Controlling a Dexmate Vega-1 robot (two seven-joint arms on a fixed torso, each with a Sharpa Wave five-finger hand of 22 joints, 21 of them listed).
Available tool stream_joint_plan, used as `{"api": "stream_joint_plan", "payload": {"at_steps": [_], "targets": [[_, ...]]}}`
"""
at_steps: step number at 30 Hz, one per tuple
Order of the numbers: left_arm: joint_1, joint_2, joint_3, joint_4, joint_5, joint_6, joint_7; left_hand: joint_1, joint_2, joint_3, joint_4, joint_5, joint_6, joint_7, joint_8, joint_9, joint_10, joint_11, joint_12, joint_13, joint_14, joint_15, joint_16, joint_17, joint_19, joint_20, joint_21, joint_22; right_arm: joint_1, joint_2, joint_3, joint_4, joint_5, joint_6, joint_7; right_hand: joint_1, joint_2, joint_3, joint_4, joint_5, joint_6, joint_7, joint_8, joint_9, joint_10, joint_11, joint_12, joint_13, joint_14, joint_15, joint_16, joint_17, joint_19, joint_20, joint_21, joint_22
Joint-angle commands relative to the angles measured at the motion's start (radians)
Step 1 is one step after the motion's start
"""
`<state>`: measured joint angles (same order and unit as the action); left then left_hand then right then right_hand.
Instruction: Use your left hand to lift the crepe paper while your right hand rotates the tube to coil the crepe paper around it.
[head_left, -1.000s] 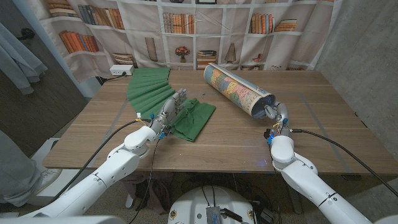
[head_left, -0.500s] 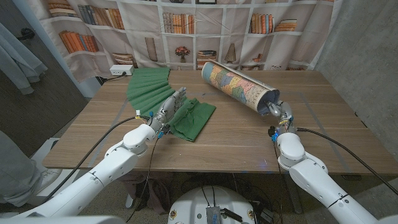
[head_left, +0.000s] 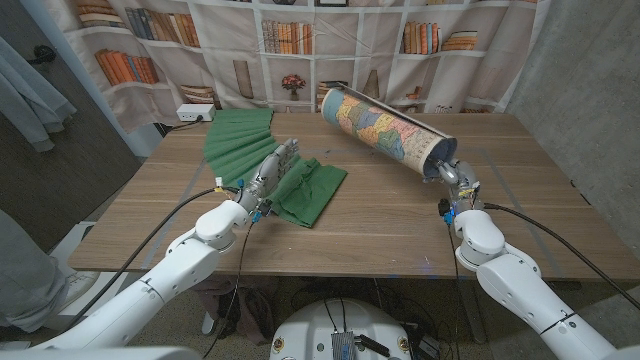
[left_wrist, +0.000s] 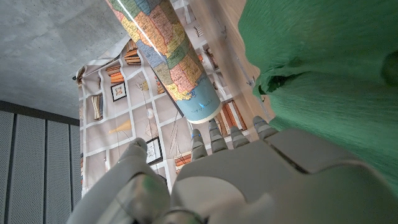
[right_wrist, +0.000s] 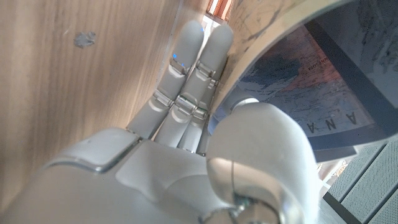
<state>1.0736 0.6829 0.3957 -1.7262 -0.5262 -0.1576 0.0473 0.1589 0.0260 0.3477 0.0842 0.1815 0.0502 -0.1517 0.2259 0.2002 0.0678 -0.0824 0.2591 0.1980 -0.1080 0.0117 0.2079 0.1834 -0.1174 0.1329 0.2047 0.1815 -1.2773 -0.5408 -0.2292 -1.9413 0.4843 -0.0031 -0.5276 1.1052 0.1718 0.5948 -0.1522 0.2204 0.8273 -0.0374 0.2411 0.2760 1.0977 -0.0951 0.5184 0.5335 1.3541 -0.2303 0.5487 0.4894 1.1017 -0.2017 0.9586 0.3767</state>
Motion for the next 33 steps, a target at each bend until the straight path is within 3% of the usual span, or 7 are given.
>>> {"api": "stream_joint_plan", "payload": {"at_steps": [1, 11, 20, 22, 24, 31, 33], "targets": [[0.023, 0.036, -0.028, -0.074, 0.010, -0.028, 0.042, 0.011, -0.003, -0.005, 0.001, 0.002, 0.018, 0.003, 0.010, 0.002, 0.020, -0.004, 0.008, 0.005, 0.022, -0.001, 0.012, 0.006, 0.015, 0.006, 0.011, 0.003, -0.024, -0.044, 0.050, -0.006, 0.064, 0.036, 0.057, 0.012, -0.002, 0.009, -0.008, 0.006, 0.009, 0.001, -0.001, 0.000, 0.006, -0.013, 0.009, 0.010, 0.000, -0.001, 0.004, 0.004, 0.006, -0.024, 0.006, -0.002], [0.041, 0.110, -0.020, -0.219, 0.174, 0.198, 0.214, 0.014, -0.008, -0.008, -0.003, 0.000, 0.057, 0.004, 0.018, 0.003, 0.045, -0.004, 0.011, 0.010, 0.087, 0.009, 0.026, 0.009, 0.074, 0.042, 0.030, 0.006, -0.029, -0.068, 0.055, -0.013, 0.073, 0.039, 0.068, 0.011, -0.002, 0.009, -0.008, 0.008, 0.010, 0.000, -0.006, -0.001, 0.006, -0.011, 0.012, 0.023, -0.002, -0.001, 0.002, 0.006, 0.005, -0.024, 0.009, -0.010], [0.070, 0.119, -0.030, -0.291, 0.245, 0.315, 0.323, 0.021, -0.029, -0.015, -0.014, -0.001, 0.102, 0.014, 0.030, 0.004, 0.100, -0.002, 0.026, 0.013, 0.148, 0.008, 0.040, 0.012, 0.116, 0.057, 0.042, 0.010, -0.026, -0.079, 0.050, -0.010, 0.078, 0.024, 0.068, 0.010, -0.002, 0.009, -0.007, 0.009, 0.011, 0.000, -0.008, -0.002, 0.005, -0.013, 0.009, 0.026, -0.003, -0.001, 0.000, 0.007, 0.003, -0.024, 0.011, -0.016], [0.076, 0.116, -0.027, -0.302, 0.275, 0.333, 0.354, 0.023, -0.030, -0.017, -0.016, -0.001, 0.106, 0.017, 0.022, 0.006, -0.002, -0.004, -0.016, 0.017, 0.234, -0.017, 0.058, 0.022, 0.237, 0.030, 0.090, 0.021, -0.026, -0.081, 0.048, -0.010, 0.081, 0.025, 0.071, 0.010, -0.002, 0.009, -0.007, 0.009, 0.012, 0.001, -0.009, -0.002, 0.005, -0.013, 0.007, 0.025, -0.006, -0.001, -0.003, 0.006, 0.001, -0.024, 0.012, -0.018], [0.078, 0.120, -0.026, -0.314, 0.288, 0.355, 0.362, 0.025, -0.030, -0.017, -0.017, -0.001, 0.117, 0.023, 0.023, 0.007, -0.010, -0.007, -0.019, 0.019, 0.267, -0.030, 0.066, 0.028, 0.283, 0.016, 0.112, 0.028, -0.026, -0.082, 0.047, -0.011, 0.079, 0.026, 0.071, 0.010, -0.002, 0.009, -0.007, 0.010, 0.012, 0.001, -0.010, -0.003, 0.004, -0.012, 0.007, 0.028, -0.008, -0.001, -0.005, 0.005, 0.000, -0.024, 0.012, -0.019], [0.071, 0.141, -0.013, -0.341, 0.325, 0.427, 0.358, 0.058, -0.031, -0.006, -0.039, -0.001, 0.110, 0.021, 0.016, 0.009, -0.012, -0.008, -0.020, 0.020, 0.252, -0.025, 0.050, 0.035, 0.369, 0.065, 0.154, 0.040, -0.024, -0.089, 0.046, -0.018, 0.079, 0.033, 0.078, 0.010, -0.001, 0.010, -0.007, 0.010, 0.012, 0.001, -0.012, -0.003, 0.004, -0.013, 0.004, 0.029, -0.009, -0.001, -0.007, 0.005, -0.003, -0.025, 0.014, -0.024], [0.064, 0.150, -0.005, -0.353, 0.344, 0.457, 0.357, 0.074, -0.033, -0.001, -0.050, -0.002, 0.113, -0.009, 0.015, 0.009, -0.011, -0.005, -0.019, 0.021, 0.257, -0.023, 0.048, 0.036, 0.392, 0.072, 0.163, 0.040, -0.024, -0.090, 0.045, -0.019, 0.080, 0.033, 0.079, 0.010, -0.001, 0.010, -0.007, 0.010, 0.012, 0.001, -0.012, -0.004, 0.004, -0.013, 0.004, 0.029, -0.009, -0.001, -0.007, 0.006, -0.004, -0.025, 0.014, -0.025]]}}
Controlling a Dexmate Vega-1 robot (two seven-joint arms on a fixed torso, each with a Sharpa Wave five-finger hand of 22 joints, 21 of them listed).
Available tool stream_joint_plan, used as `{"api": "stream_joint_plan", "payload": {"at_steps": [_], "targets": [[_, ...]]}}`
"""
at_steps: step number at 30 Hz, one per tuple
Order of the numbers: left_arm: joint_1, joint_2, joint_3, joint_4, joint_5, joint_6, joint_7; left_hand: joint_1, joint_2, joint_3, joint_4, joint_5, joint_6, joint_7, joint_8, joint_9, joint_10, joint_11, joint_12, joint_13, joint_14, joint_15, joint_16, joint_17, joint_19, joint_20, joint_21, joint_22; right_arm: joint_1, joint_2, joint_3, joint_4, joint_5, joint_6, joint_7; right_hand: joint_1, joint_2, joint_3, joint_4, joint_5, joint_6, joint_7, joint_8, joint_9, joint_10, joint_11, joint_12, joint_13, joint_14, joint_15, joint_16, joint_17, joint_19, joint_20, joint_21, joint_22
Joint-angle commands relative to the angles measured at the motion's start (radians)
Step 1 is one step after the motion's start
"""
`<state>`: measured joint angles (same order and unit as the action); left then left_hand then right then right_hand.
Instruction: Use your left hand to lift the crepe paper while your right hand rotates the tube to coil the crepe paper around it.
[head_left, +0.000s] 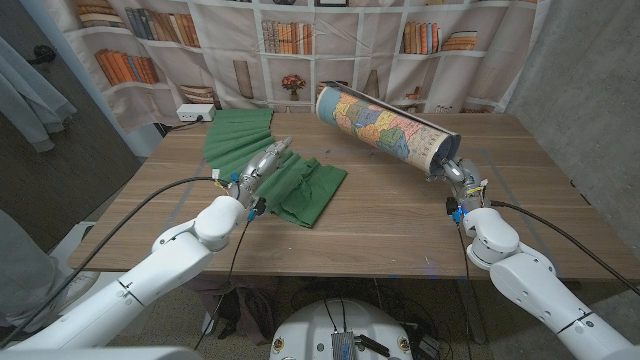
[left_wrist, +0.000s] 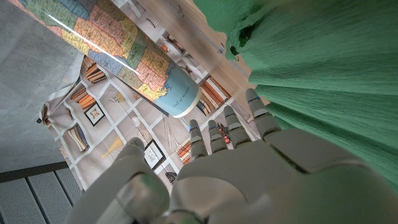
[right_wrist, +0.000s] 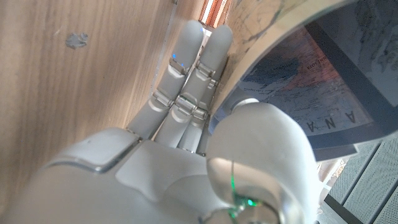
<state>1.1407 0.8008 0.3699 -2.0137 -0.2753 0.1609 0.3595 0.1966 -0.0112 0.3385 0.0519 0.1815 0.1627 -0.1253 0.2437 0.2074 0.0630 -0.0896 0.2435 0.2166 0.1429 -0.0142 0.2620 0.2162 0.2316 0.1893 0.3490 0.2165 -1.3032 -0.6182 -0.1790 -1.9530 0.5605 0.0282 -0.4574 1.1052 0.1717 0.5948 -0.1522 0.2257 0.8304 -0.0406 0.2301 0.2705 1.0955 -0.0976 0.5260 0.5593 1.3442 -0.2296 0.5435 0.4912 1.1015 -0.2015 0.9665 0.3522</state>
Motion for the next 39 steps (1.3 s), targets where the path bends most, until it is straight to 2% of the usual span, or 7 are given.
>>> {"api": "stream_joint_plan", "payload": {"at_steps": [1, 5, 10, 24, 31, 35, 39], "targets": [[-0.007, 0.036, 0.026, -0.070, 0.104, 0.152, 0.045, 0.046, 0.002, 0.011, -0.025, -0.002, 0.016, -0.051, 0.002, 0.002, -0.006, 0.002, -0.004, 0.003, 0.006, 0.004, -0.008, 0.003, 0.057, 0.017, 0.024, 0.004, 0.002, -0.012, -0.006, -0.008, 0.005, 0.001, 0.009, 0.010, -0.001, 0.010, -0.007, 0.005, 0.009, 0.004, -0.002, 0.002, 0.007, -0.010, -0.005, 0.003, -0.001, -0.001, -0.004, 0.002, -0.004, -0.025, 0.007, -0.001], [-0.028, 0.049, 0.059, -0.100, 0.165, 0.233, 0.056, 0.075, 0.000, 0.022, -0.045, -0.003, 0.041, -0.060, 0.007, 0.000, 0.030, -0.001, 0.010, 0.003, 0.008, 0.005, -0.014, 0.003, 0.089, 0.021, 0.033, 0.000, 0.002, -0.014, -0.008, -0.012, 0.005, 0.004, 0.012, 0.010, -0.001, 0.010, -0.007, 0.005, 0.010, 0.004, -0.003, 0.001, 0.008, -0.010, -0.006, 0.003, -0.001, -0.002, -0.004, 0.003, -0.005, -0.025, 0.008, -0.003], [-0.054, 0.056, 0.097, -0.129, 0.232, 0.325, 0.061, 0.117, 0.003, 0.040, -0.072, -0.004, 0.011, -0.028, -0.011, -0.001, 0.118, -0.007, 0.037, 0.004, 0.024, -0.007, -0.014, 0.006, 0.024, 0.002, 0.008, 0.001, -0.001, -0.017, -0.006, -0.019, 0.004, 0.006, 0.011, 0.010, -0.001, 0.010, -0.007, 0.006, 0.010, 0.004, -0.004, 0.001, 0.007, -0.010, -0.007, 0.005, -0.001, -0.002, -0.006, 0.003, -0.006, -0.025, 0.010, -0.005], [-0.136, 0.058, 0.210, -0.173, 0.397, 0.518, 0.029, 0.209, -0.038, 0.056, -0.143, -0.006, 0.035, -0.033, -0.002, 0.000, 0.108, -0.025, 0.020, 0.005, 0.033, -0.021, -0.019, 0.003, 0.025, 0.019, 0.007, 0.001, -0.005, -0.026, -0.008, -0.035, -0.020, -0.001, 0.001, 0.010, -0.001, 0.011, -0.007, 0.006, 0.010, 0.005, -0.007, 0.000, 0.006, -0.010, -0.013, 0.007, -0.001, -0.002, -0.009, 0.003, -0.008, -0.025, 0.015, -0.013], [-0.179, 0.061, 0.265, -0.186, 0.471, 0.597, -0.002, 0.208, -0.058, 0.046, -0.148, -0.005, 0.044, -0.033, -0.002, 0.000, 0.141, -0.032, 0.031, 0.008, 0.061, -0.030, -0.009, 0.009, 0.014, 0.012, 0.004, 0.002, -0.006, -0.026, -0.007, -0.038, -0.016, -0.001, 0.005, 0.010, -0.001, 0.011, -0.007, 0.007, 0.011, 0.005, -0.008, 0.000, 0.009, -0.008, -0.016, 0.005, -0.002, -0.002, -0.011, 0.004, -0.008, -0.025, 0.018, -0.017], [-0.211, 0.059, 0.313, -0.188, 0.528, 0.653, -0.025, 0.206, -0.057, 0.042, -0.145, -0.002, 0.045, -0.027, -0.007, 0.001, 0.104, -0.019, 0.013, 0.012, 0.150, -0.058, 0.024, 0.021, 0.079, -0.027, 0.044, 0.020, -0.008, -0.027, -0.006, -0.040, -0.016, 0.000, 0.005, 0.010, -0.001, 0.011, -0.007, 0.007, 0.011, 0.004, -0.009, -0.001, 0.009, -0.008, -0.018, 0.006, -0.001, -0.002, -0.011, 0.005, -0.008, -0.025, 0.021, -0.020], [-0.229, 0.052, 0.346, -0.191, 0.572, 0.701, -0.039, 0.208, -0.058, 0.041, -0.147, -0.001, 0.042, -0.030, -0.010, 0.001, 0.150, -0.004, 0.027, 0.011, 0.131, -0.050, 0.014, 0.028, 0.039, -0.019, 0.040, 0.030, -0.011, -0.027, -0.003, -0.043, -0.016, 0.001, 0.005, 0.010, -0.001, 0.011, -0.007, 0.007, 0.011, 0.003, -0.009, 0.000, 0.011, -0.010, -0.019, 0.008, -0.001, -0.002, -0.012, 0.004, -0.009, -0.025, 0.022, -0.022]]}}
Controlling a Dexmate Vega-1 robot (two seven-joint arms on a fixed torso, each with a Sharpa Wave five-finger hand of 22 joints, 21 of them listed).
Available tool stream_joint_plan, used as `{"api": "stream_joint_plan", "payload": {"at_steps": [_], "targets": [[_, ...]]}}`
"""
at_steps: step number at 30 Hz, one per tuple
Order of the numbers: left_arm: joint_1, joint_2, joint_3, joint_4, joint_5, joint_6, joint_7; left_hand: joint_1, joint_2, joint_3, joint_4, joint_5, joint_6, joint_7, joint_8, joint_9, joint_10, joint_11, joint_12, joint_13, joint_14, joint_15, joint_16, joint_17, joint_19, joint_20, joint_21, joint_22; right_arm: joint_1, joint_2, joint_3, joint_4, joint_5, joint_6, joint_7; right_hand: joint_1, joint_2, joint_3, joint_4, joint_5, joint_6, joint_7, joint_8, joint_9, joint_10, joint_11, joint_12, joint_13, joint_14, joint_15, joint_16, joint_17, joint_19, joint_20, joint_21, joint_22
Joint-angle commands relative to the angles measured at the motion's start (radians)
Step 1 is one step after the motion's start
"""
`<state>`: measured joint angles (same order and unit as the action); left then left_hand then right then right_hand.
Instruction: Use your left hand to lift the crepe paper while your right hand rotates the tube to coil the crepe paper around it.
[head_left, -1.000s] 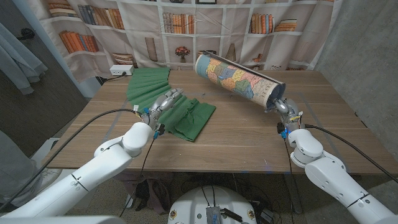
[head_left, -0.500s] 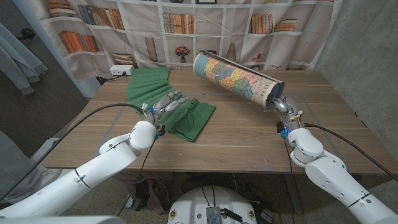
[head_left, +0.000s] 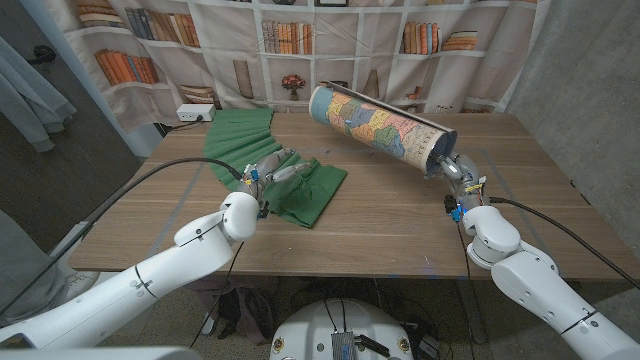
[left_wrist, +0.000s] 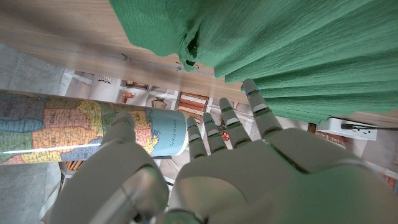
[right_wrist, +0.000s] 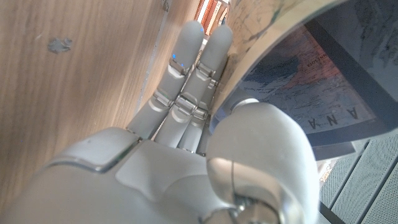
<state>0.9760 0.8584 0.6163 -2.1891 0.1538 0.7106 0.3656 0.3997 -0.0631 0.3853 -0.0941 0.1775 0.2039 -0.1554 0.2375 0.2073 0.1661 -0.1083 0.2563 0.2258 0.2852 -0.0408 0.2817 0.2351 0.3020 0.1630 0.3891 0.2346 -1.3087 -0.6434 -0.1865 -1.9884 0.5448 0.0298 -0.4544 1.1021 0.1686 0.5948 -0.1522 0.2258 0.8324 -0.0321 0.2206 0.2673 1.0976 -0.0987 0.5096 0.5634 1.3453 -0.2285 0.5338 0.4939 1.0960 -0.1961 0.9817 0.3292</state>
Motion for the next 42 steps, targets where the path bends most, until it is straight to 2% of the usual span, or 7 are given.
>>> {"api": "stream_joint_plan", "payload": {"at_steps": [1, 11, 18, 24, 28, 34, 42], "targets": [[-0.069, -0.004, 0.109, -0.016, 0.156, 0.156, -0.048, 0.007, -0.007, -0.006, -0.001, 0.003, -0.004, -0.005, -0.007, 0.001, 0.054, 0.015, 0.015, 0.001, -0.029, -0.018, -0.013, 0.010, -0.049, 0.008, -0.005, 0.015, -0.006, -0.003, 0.005, -0.009, 0.000, -0.002, 0.002, 0.013, 0.002, 0.011, -0.007, 0.007, 0.009, -0.005, 0.000, 0.003, 0.008, -0.009, -0.002, 0.004, -0.001, -0.003, -0.002, 0.003, -0.003, -0.030, 0.007, 0.001], [-0.087, -0.008, 0.156, -0.017, 0.250, 0.218, -0.063, 0.021, -0.009, -0.008, -0.009, 0.003, -0.114, -0.042, -0.048, -0.001, 0.094, 0.064, 0.013, -0.007, -0.112, 0.005, -0.049, 0.014, -0.143, 0.016, -0.025, 0.027, -0.007, -0.001, 0.004, -0.007, 0.006, 0.000, 0.009, 0.013, 0.002, 0.011, -0.007, 0.008, 0.011, -0.005, -0.001, 0.003, 0.011, -0.010, -0.005, 0.007, 0.000, -0.003, -0.003, 0.004, -0.005, -0.030, 0.013, -0.006], [-0.105, -0.008, 0.189, -0.013, 0.304, 0.238, -0.095, 0.051, -0.002, 0.001, -0.020, 0.005, -0.188, -0.041, -0.050, -0.003, 0.173, 0.014, 0.024, -0.014, -0.170, 0.008, -0.072, 0.004, -0.216, 0.009, -0.054, 0.019, -0.010, -0.001, 0.005, -0.008, 0.011, 0.001, 0.011, 0.013, 0.002, 0.011, -0.007, 0.008, 0.011, -0.005, -0.002, 0.002, 0.012, -0.009, -0.007, 0.009, -0.001, -0.003, -0.005, 0.004, -0.005, -0.030, 0.016, -0.010], [-0.179, 0.007, 0.288, -0.006, 0.417, 0.281, -0.199, 0.085, 0.017, 0.018, -0.031, 0.003, -0.204, -0.031, -0.042, -0.003, 0.196, -0.023, 0.018, -0.014, -0.213, 0.021, -0.081, -0.006, -0.254, 0.018, -0.072, 0.009, -0.012, -0.002, 0.006, -0.009, 0.013, 0.006, 0.015, 0.013, 0.002, 0.011, -0.007, 0.008, 0.011, -0.005, -0.002, 0.004, 0.013, -0.009, -0.010, 0.009, 0.000, -0.002, -0.005, 0.006, -0.006, -0.030, 0.019, -0.013], [-0.241, 0.001, 0.366, 0.004, 0.512, 0.333, -0.309, 0.101, 0.025, 0.026, -0.034, 0.004, -0.238, -0.025, -0.047, -0.004, 0.141, 0.008, -0.011, -0.014, -0.236, 0.027, -0.083, -0.012, -0.271, 0.019, -0.081, 0.002, -0.012, -0.002, 0.004, -0.012, 0.008, 0.003, 0.011, 0.012, 0.002, 0.011, -0.007, 0.008, 0.011, -0.006, -0.002, 0.003, 0.013, -0.008, -0.011, 0.010, 0.001, -0.002, -0.005, 0.007, -0.006, -0.030, 0.021, -0.015], [-0.263, -0.020, 0.382, 0.025, 0.534, 0.359, -0.398, 0.050, 0.007, -0.006, -0.006, -0.003, -0.251, -0.013, -0.041, -0.004, 0.023, 0.070, -0.052, -0.011, -0.272, 0.052, -0.084, -0.012, -0.288, 0.025, -0.090, -0.005, -0.015, 0.000, -0.002, -0.013, 0.009, 0.004, 0.012, 0.012, 0.002, 0.011, -0.007, 0.008, 0.012, -0.007, -0.002, 0.004, 0.014, -0.008, -0.013, 0.012, 0.001, -0.002, -0.006, 0.008, -0.008, -0.030, 0.024, -0.019], [-0.261, -0.033, 0.383, 0.042, 0.554, 0.361, -0.430, 0.036, -0.002, -0.017, -0.001, -0.001, -0.256, -0.013, -0.041, -0.004, 0.063, 0.071, -0.034, -0.011, -0.269, 0.055, -0.081, -0.013, -0.289, 0.026, -0.092, -0.008, -0.023, -0.003, 0.004, -0.021, 0.009, 0.002, 0.008, 0.012, 0.002, 0.011, -0.007, 0.009, 0.013, -0.005, -0.003, 0.003, 0.014, -0.008, -0.015, 0.015, 0.001, -0.002, -0.008, 0.008, -0.010, -0.030, 0.027, -0.023]]}}
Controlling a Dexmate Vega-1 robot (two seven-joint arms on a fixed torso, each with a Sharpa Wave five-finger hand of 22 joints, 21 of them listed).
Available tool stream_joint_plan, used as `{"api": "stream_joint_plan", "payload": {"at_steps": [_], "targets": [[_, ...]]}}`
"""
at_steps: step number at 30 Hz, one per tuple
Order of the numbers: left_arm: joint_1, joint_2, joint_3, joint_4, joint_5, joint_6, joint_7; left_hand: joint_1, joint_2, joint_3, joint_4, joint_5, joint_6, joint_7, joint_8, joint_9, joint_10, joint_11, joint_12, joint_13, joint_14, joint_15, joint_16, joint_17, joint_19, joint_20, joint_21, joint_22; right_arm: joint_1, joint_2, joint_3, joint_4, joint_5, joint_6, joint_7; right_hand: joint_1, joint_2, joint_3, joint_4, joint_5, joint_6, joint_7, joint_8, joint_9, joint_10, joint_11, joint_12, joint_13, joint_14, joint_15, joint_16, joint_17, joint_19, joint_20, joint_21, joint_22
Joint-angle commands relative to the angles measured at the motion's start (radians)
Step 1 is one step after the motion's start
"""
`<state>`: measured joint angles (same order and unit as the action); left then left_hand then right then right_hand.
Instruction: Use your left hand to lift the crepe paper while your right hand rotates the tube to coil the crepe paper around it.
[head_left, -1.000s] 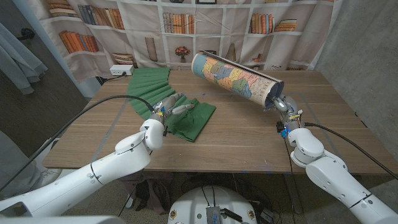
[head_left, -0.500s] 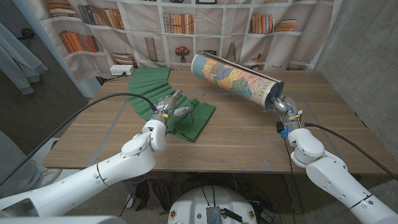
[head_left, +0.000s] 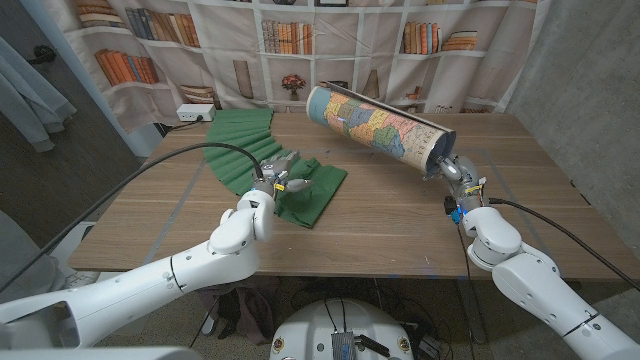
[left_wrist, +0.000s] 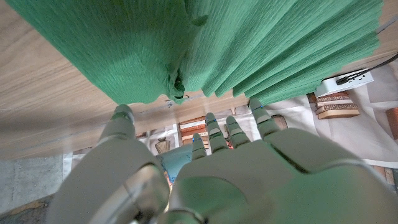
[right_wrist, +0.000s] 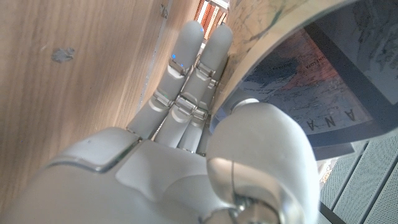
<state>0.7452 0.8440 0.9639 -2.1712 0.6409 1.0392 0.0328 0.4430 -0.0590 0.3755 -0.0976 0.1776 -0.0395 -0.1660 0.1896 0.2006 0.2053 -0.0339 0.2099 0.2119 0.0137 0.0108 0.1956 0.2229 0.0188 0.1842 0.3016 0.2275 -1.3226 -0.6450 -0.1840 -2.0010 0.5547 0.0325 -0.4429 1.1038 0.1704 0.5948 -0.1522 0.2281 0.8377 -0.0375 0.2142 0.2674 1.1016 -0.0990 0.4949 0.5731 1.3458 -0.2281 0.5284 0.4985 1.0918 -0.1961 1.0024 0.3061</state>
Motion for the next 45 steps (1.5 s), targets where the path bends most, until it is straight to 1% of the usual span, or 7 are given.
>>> {"api": "stream_joint_plan", "payload": {"at_steps": [1, 6, 15, 28, 34, 39, 45], "targets": [[-0.027, -0.021, 0.033, 0.026, 0.068, 0.029, -0.094, -0.009, -0.007, -0.009, 0.004, -0.001, -0.019, -0.003, 0.005, 0.003, 0.026, -0.005, 0.014, 0.003, -0.001, 0.003, 0.004, -0.001, -0.008, 0.004, -0.005, -0.001, -0.010, -0.002, 0.002, -0.009, -0.001, -0.001, -0.004, 0.010, 0.001, 0.011, -0.007, 0.006, 0.008, 0.000, 0.003, 0.003, 0.010, -0.008, 0.000, 0.006, 0.000, -0.003, -0.003, 0.003, -0.006, -0.030, 0.007, 0.000], [-0.026, -0.032, 0.030, 0.032, 0.078, 0.030, -0.106, -0.010, -0.011, -0.013, 0.004, 0.001, -0.036, -0.005, 0.003, 0.002, 0.070, -0.035, 0.030, 0.002, -0.010, 0.005, 0.004, -0.003, -0.021, 0.005, -0.012, -0.004, -0.012, -0.001, 0.004, -0.010, 0.003, 0.000, -0.003, 0.010, 0.001, 0.011, -0.007, 0.007, 0.008, 0.000, 0.002, 0.002, 0.011, -0.009, -0.002, 0.006, -0.001, -0.003, -0.004, 0.003, -0.006, -0.030, 0.010, -0.003], [-0.041, -0.041, 0.038, 0.045, 0.089, 0.015, -0.153, 0.024, 0.008, 0.003, -0.009, 0.006, -0.048, 0.001, 0.007, 0.002, 0.112, -0.037, 0.039, 0.001, 0.000, -0.002, 0.012, -0.010, -0.002, -0.008, -0.008, -0.009, -0.015, 0.000, 0.005, -0.011, 0.005, 0.001, -0.003, 0.010, 0.000, 0.011, -0.007, 0.007, 0.008, 0.001, 0.002, 0.003, 0.012, -0.006, -0.006, 0.006, -0.001, -0.003, -0.007, 0.002, -0.008, -0.030, 0.014, -0.008], [-0.028, -0.068, 0.027, 0.071, 0.115, -0.017, -0.138, 0.082, 0.037, 0.030, -0.030, 0.006, -0.061, 0.018, 0.010, 0.000, 0.203, -0.081, 0.057, -0.005, 0.040, -0.028, 0.025, -0.021, 0.008, -0.007, -0.008, -0.015, -0.018, 0.005, 0.009, -0.011, 0.013, 0.005, -0.003, 0.010, 0.000, 0.011, -0.008, 0.007, 0.008, 0.000, 0.001, 0.002, 0.014, -0.004, -0.010, 0.007, 0.002, -0.003, -0.006, 0.006, -0.009, -0.030, 0.020, -0.014], [-0.020, -0.086, 0.026, 0.082, 0.129, -0.022, -0.134, 0.139, 0.058, 0.055, -0.051, 0.004, -0.069, 0.015, 0.011, -0.002, 0.256, -0.088, 0.062, -0.010, 0.059, -0.053, 0.027, -0.029, 0.016, -0.025, -0.008, -0.020, -0.018, 0.008, 0.010, -0.009, 0.017, 0.007, -0.002, 0.011, 0.000, 0.011, -0.008, 0.007, 0.009, -0.001, 0.001, 0.002, 0.014, -0.006, -0.010, 0.011, 0.002, -0.003, -0.007, 0.005, -0.010, -0.030, 0.023, -0.016], [-0.023, -0.097, 0.031, 0.091, 0.137, -0.023, -0.147, 0.234, 0.121, 0.108, -0.070, 0.014, -0.085, 0.016, 0.010, -0.003, 0.277, -0.085, 0.049, -0.014, 0.065, -0.055, 0.021, -0.036, 0.020, -0.018, -0.012, -0.025, -0.018, 0.010, 0.011, -0.008, 0.021, 0.011, -0.001, 0.011, 0.000, 0.011, -0.008, 0.007, 0.010, 0.000, 0.001, 0.002, 0.014, -0.005, -0.012, 0.011, 0.002, -0.003, -0.008, 0.005, -0.010, -0.030, 0.025, -0.018], [-0.026, -0.107, 0.036, 0.101, 0.150, -0.021, -0.160, 0.265, 0.121, 0.118, -0.075, 0.012, -0.090, 0.020, 0.010, -0.003, 0.284, -0.095, 0.042, -0.015, 0.065, -0.056, 0.017, -0.038, 0.014, -0.019, -0.017, -0.027, -0.019, 0.008, 0.015, -0.009, 0.026, 0.012, 0.002, 0.011, 0.000, 0.011, -0.008, 0.007, 0.009, 0.000, 0.000, 0.002, 0.018, -0.007, -0.015, 0.009, 0.004, -0.003, -0.007, 0.006, -0.011, -0.030, 0.028, -0.022]]}}
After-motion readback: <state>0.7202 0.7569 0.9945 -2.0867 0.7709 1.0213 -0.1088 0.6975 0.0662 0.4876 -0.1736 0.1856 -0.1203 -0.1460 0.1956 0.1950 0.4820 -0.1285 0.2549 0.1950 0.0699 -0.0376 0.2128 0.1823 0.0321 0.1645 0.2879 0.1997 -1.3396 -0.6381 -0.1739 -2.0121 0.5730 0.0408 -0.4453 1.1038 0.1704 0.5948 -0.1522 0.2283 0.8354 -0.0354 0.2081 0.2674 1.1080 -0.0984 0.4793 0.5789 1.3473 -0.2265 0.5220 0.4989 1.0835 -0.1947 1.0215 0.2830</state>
